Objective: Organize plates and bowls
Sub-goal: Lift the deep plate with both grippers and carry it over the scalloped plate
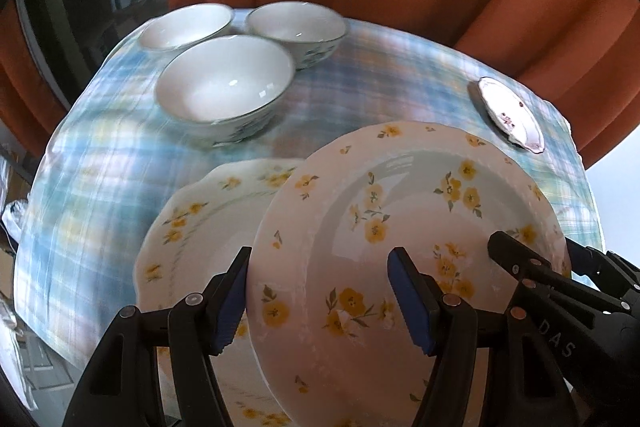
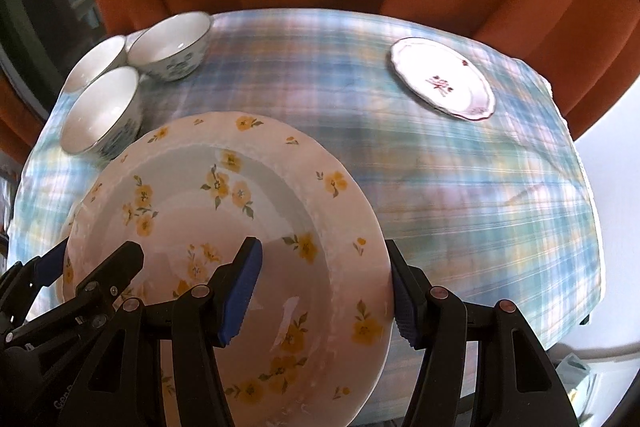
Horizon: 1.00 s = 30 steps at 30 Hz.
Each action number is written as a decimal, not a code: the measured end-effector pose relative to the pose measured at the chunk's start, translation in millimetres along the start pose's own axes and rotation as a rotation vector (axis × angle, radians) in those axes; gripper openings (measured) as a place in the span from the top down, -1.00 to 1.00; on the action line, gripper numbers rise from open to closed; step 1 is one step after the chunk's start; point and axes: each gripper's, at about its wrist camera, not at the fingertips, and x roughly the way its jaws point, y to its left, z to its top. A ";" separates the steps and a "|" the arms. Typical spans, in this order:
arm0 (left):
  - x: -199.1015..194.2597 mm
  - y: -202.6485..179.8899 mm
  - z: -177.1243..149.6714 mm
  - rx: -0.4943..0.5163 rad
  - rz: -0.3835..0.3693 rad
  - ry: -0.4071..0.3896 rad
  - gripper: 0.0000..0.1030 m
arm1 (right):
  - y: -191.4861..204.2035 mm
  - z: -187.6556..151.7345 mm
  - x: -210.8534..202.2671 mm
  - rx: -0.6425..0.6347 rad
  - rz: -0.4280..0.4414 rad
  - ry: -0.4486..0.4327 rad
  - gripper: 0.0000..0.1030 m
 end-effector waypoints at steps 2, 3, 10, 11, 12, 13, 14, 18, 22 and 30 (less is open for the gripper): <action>1.0 11.2 -3.6 -0.009 -0.001 0.012 -0.31 | 13.0 -1.6 2.1 -0.015 -0.001 0.011 -0.23; 2.3 17.4 -4.6 -0.016 -0.004 0.021 -0.31 | 17.9 -2.2 2.8 -0.022 -0.002 0.016 -0.23; 11.1 42.5 -13.0 -0.053 -0.023 0.064 -0.31 | 45.9 -7.8 10.2 -0.063 -0.017 0.059 -0.23; 12.6 45.3 -13.4 -0.057 -0.024 0.069 -0.31 | 48.8 -8.0 11.4 -0.067 -0.019 0.064 -0.23; 13.8 48.9 -14.2 -0.063 -0.023 0.074 -0.31 | 50.3 -8.5 12.3 -0.070 -0.020 0.069 -0.23; 14.6 52.7 -15.2 -0.067 -0.022 0.078 -0.31 | 54.3 -8.9 13.8 -0.076 -0.020 0.075 -0.23; 15.5 56.1 -15.8 -0.071 -0.021 0.082 -0.31 | 56.6 -9.1 14.6 -0.081 -0.020 0.078 -0.23; 20.6 66.1 -16.8 -0.076 -0.008 0.096 -0.31 | 68.3 -9.2 20.0 -0.098 -0.014 0.092 -0.23; 28.9 70.1 -18.2 -0.078 -0.002 0.125 -0.31 | 75.9 -7.7 27.2 -0.107 -0.011 0.107 -0.23; 36.7 65.4 -21.0 -0.024 0.032 0.137 -0.30 | 72.9 -6.5 44.1 -0.107 0.001 0.151 -0.22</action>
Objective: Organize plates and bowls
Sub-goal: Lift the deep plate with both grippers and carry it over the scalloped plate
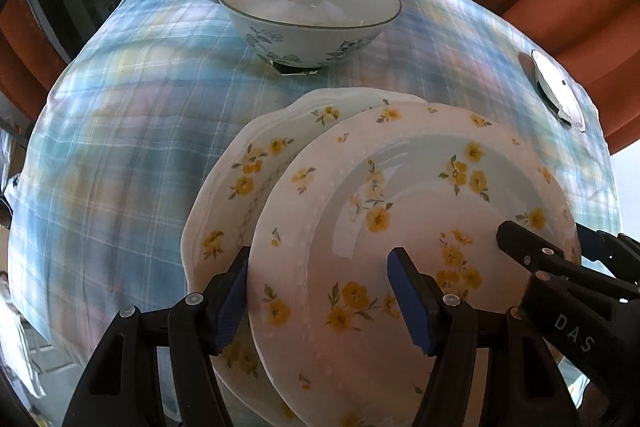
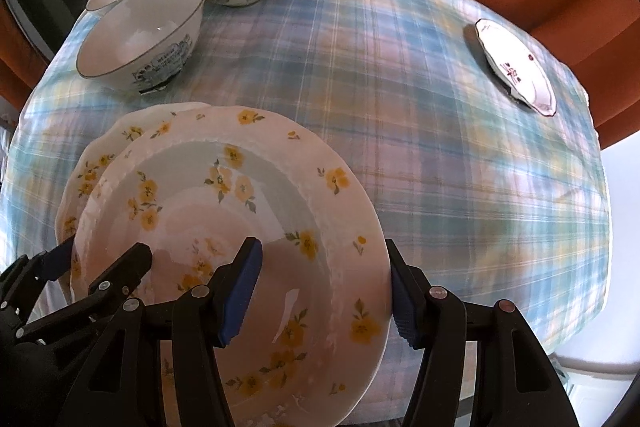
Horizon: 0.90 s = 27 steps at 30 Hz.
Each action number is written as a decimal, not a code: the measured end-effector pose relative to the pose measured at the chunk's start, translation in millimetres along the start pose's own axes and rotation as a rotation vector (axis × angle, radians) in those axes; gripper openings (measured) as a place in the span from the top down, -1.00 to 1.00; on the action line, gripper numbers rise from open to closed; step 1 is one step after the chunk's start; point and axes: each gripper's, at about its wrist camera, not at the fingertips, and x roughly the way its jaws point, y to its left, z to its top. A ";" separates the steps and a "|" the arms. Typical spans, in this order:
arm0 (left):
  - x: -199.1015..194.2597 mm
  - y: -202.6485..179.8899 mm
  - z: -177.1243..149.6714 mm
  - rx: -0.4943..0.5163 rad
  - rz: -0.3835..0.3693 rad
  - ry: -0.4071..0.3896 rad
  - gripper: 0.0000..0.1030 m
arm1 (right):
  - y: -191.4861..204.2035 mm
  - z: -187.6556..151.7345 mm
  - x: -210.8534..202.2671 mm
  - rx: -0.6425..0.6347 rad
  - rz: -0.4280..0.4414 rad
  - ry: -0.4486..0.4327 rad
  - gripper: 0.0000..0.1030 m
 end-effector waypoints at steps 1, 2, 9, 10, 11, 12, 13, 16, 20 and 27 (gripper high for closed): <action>0.8 -1.4 0.1 0.006 0.004 0.002 -0.30 | -2.0 0.3 2.9 0.009 0.008 0.007 -0.21; 1.7 -2.9 -0.3 0.016 0.011 0.003 -0.30 | -3.5 0.6 4.2 0.015 0.014 0.011 -0.21; 6.5 -11.5 0.1 0.049 0.075 0.005 -0.35 | -7.2 0.4 11.1 0.030 0.034 0.015 -0.21; 7.1 -12.5 0.2 0.048 0.079 0.004 -0.36 | -7.5 -0.4 11.8 0.031 0.040 0.014 -0.21; 7.3 -12.5 -0.1 0.045 0.083 0.003 -0.37 | -8.1 -0.9 11.9 0.030 0.043 0.012 -0.21; 6.9 -12.2 -0.6 0.045 0.086 0.003 -0.37 | -7.9 -1.0 12.1 0.025 0.044 0.010 -0.21; 7.2 -12.1 -0.8 0.043 0.091 0.002 -0.38 | -7.7 -1.4 12.1 0.019 0.046 0.008 -0.21; 9.2 -14.0 -0.7 0.034 0.102 0.004 -0.43 | -6.2 -3.0 10.1 -0.004 0.024 0.002 -0.22; 9.6 -20.1 -1.0 0.029 0.150 0.006 -0.51 | -7.8 -8.0 4.6 -0.016 0.031 -0.010 -0.22; 9.6 -27.1 0.5 0.041 0.235 -0.015 -0.54 | -30.6 -11.5 -7.8 0.056 0.046 -0.053 -0.17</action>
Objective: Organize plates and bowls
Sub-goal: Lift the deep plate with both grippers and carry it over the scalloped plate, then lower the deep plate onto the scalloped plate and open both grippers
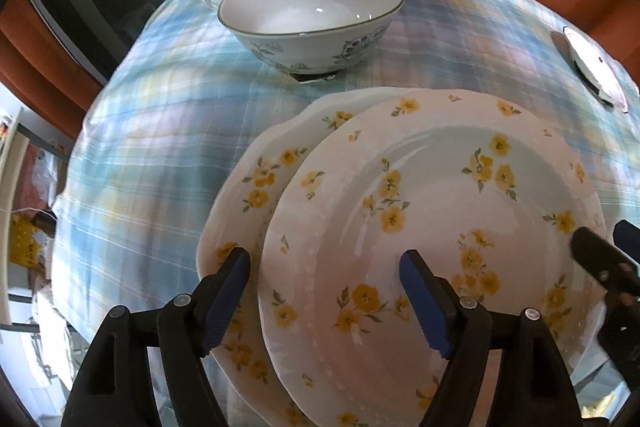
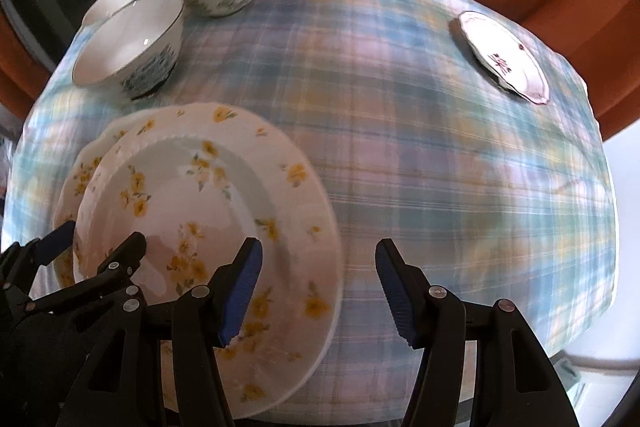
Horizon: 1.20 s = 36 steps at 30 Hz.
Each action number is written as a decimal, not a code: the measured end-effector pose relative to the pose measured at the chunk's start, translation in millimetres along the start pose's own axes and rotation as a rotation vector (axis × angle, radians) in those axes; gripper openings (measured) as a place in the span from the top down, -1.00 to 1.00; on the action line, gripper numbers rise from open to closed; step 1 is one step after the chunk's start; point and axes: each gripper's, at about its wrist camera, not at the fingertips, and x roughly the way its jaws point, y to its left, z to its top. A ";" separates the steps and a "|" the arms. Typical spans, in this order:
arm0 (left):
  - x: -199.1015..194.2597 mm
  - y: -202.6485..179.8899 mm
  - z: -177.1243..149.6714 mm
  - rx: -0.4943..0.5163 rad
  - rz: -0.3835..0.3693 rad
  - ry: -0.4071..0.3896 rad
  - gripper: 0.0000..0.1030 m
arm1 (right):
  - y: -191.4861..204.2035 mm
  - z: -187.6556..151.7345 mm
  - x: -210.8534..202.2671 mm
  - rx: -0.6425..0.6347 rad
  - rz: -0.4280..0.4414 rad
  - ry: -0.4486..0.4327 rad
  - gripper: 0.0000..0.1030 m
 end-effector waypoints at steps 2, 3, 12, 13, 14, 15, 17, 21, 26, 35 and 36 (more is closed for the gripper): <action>0.5 0.5 -0.2 0.002 0.006 -0.003 -0.54 | -3.4 -1.6 0.5 0.018 0.026 0.006 0.09; 0.3 0.2 -0.8 0.004 0.006 -0.004 -0.54 | -3.9 -2.5 1.4 0.022 0.046 0.011 0.22; -11.7 7.3 -5.9 0.036 0.033 -0.054 -0.54 | 7.9 -9.6 2.8 0.026 0.048 0.006 0.37; -12.6 10.3 -7.0 0.033 0.025 -0.051 -0.54 | 9.2 -10.0 3.0 0.030 0.046 0.007 0.37; -14.0 12.7 -8.1 0.035 0.019 -0.055 -0.54 | 10.4 -10.8 3.5 0.035 0.045 0.007 0.37; -14.3 15.3 -8.3 0.034 0.015 -0.052 -0.54 | 11.4 -11.3 3.8 0.037 0.044 0.007 0.37; -16.7 21.1 -8.9 0.028 -0.008 -0.051 -0.54 | 14.3 -12.2 3.7 0.041 0.041 0.008 0.37; -20.3 30.2 -5.5 0.029 -0.031 -0.069 -0.54 | 18.1 -16.3 7.2 0.067 0.063 0.025 0.37; -19.7 36.0 -5.0 0.045 -0.042 -0.074 -0.54 | 28.1 -18.0 6.5 0.071 0.046 0.029 0.37; -14.4 43.1 -6.2 0.051 -0.070 -0.056 -0.54 | 35.3 -17.0 7.3 0.081 -0.016 0.037 0.35; -13.2 42.9 -6.9 0.054 -0.073 -0.053 -0.54 | 36.8 -16.7 7.8 0.079 -0.026 0.037 0.34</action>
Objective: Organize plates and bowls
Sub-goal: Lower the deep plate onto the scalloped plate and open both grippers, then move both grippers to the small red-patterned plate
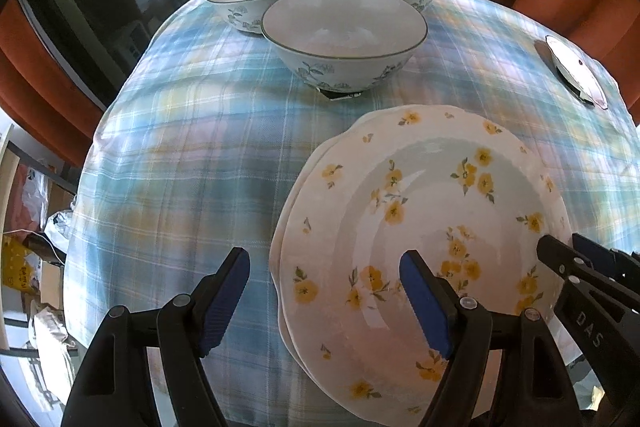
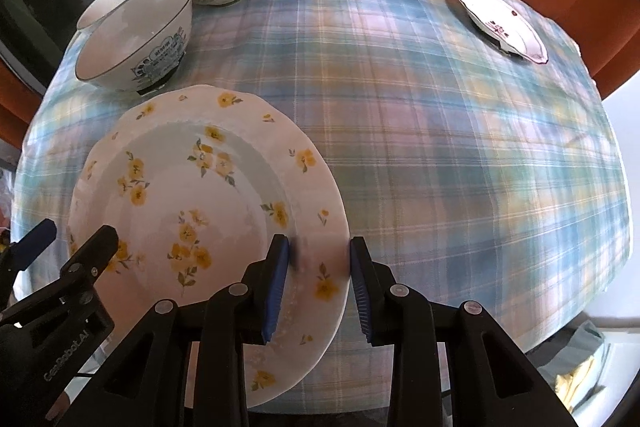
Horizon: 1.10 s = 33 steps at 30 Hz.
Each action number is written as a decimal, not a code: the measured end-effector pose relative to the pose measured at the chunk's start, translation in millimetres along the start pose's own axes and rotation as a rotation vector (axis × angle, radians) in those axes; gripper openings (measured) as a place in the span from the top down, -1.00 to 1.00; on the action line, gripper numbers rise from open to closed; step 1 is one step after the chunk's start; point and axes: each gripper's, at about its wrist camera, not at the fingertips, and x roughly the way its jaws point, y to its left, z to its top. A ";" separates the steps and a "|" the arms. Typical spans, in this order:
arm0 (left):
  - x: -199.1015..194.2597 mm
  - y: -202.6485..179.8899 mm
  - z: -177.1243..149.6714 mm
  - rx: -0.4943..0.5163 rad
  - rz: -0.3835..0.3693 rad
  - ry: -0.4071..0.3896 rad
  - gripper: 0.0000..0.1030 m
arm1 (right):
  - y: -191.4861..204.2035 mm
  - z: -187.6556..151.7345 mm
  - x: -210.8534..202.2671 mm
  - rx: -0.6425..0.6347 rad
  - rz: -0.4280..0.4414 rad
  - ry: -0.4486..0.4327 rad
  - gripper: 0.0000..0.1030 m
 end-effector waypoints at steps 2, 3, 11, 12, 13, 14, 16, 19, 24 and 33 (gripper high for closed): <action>2.4 -0.7 -1.9 0.009 -0.004 0.008 -0.54 | 3.7 0.1 0.7 -0.005 -0.023 -0.001 0.32; 3.2 -1.2 -2.9 0.013 -0.004 0.011 -0.54 | 6.3 0.3 1.1 -0.008 -0.035 -0.002 0.30; 3.7 -2.7 -9.0 0.032 -0.018 0.027 -0.54 | 13.6 -2.1 3.7 -0.020 -0.067 -0.010 0.08; 2.5 -3.7 -9.0 0.035 -0.023 0.026 -0.55 | 12.2 -2.1 3.5 -0.014 -0.048 -0.011 -0.02; 1.5 -4.4 -8.8 0.037 -0.026 0.026 -0.55 | 9.7 -2.7 2.3 -0.004 -0.018 -0.011 -0.07; -0.5 -4.8 -8.2 0.037 -0.025 0.025 -0.56 | 9.4 -2.8 0.4 0.000 -0.001 -0.013 -0.15; -3.8 -4.5 -6.2 0.031 -0.034 0.029 -0.56 | 8.5 -3.4 -5.5 0.005 0.006 -0.024 -0.19; -14.4 -7.6 -2.8 0.034 -0.043 0.016 -0.57 | 0.7 -1.7 -18.0 0.024 0.027 -0.055 -0.27; -28.2 -25.3 2.9 0.062 -0.043 -0.028 -0.58 | -14.1 4.2 -34.0 0.044 0.061 -0.121 -0.36; -45.2 -82.0 17.3 0.079 -0.041 -0.103 -0.57 | -59.0 17.2 -49.9 0.036 0.123 -0.210 -0.37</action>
